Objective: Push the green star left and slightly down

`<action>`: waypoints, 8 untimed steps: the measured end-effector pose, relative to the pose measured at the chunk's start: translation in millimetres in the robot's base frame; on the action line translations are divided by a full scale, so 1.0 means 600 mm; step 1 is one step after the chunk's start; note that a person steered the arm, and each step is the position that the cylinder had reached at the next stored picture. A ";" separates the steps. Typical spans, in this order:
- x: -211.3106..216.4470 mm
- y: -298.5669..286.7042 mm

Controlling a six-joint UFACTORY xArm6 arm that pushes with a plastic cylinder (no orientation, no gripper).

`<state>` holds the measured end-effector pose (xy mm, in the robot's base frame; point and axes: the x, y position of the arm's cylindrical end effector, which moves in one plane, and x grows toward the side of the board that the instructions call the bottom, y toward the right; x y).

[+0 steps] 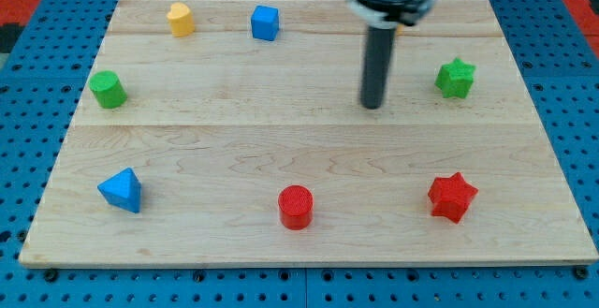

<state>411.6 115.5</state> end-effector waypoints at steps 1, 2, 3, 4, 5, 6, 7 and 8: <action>0.090 0.090; 0.048 0.220; -0.046 0.245; -0.066 0.177; -0.087 0.136; -0.125 0.129; -0.060 0.058; 0.012 0.049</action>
<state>418.6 144.8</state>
